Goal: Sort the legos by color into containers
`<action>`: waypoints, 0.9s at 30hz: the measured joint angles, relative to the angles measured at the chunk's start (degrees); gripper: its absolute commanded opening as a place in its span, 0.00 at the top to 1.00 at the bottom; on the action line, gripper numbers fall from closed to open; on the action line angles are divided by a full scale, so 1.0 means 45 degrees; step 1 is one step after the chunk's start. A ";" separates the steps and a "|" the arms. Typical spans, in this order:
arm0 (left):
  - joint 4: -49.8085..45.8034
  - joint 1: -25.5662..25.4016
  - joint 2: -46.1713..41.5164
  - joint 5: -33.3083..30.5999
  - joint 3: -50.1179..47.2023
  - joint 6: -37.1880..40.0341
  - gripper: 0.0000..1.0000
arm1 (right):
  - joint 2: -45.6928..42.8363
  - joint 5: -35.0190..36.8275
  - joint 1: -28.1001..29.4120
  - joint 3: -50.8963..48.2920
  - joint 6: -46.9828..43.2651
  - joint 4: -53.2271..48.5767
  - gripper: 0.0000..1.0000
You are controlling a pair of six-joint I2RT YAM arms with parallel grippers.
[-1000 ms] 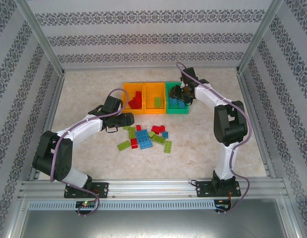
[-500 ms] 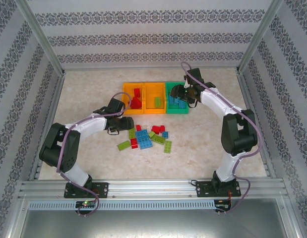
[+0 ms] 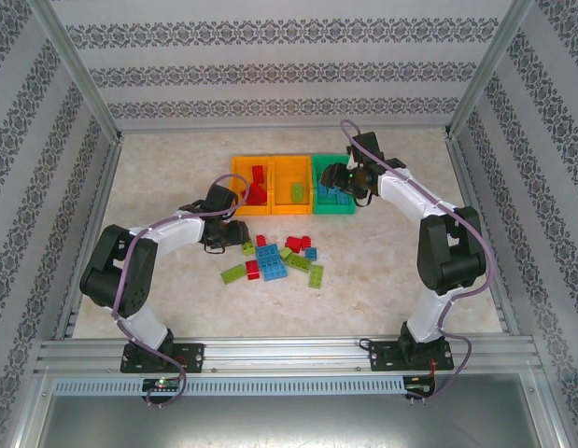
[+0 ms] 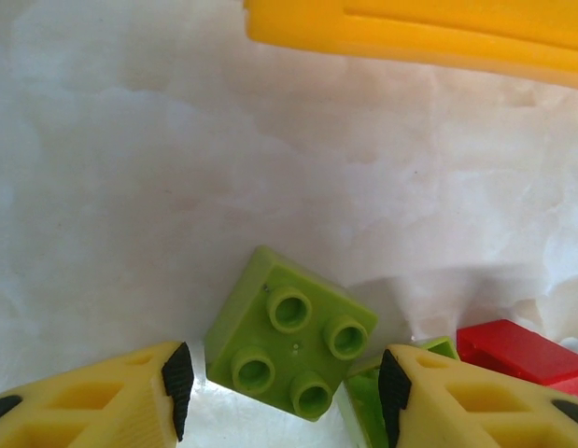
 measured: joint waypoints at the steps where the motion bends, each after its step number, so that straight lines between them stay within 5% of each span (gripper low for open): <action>1: -0.0015 -0.0005 0.0005 -0.0102 0.0000 -0.0049 0.47 | 0.0000 0.0000 0.0000 -0.0019 0.0000 0.0024 0.35; 22: -0.0743 0.0000 0.0442 -0.0981 0.0389 -0.0228 0.56 | 0.0000 -0.0005 0.0000 -0.0238 0.0000 0.0053 0.34; 27: -0.0758 0.0000 0.0622 -0.1035 0.0685 -0.0121 0.74 | 0.0000 -0.0005 0.0000 -0.0311 0.0000 0.0087 0.33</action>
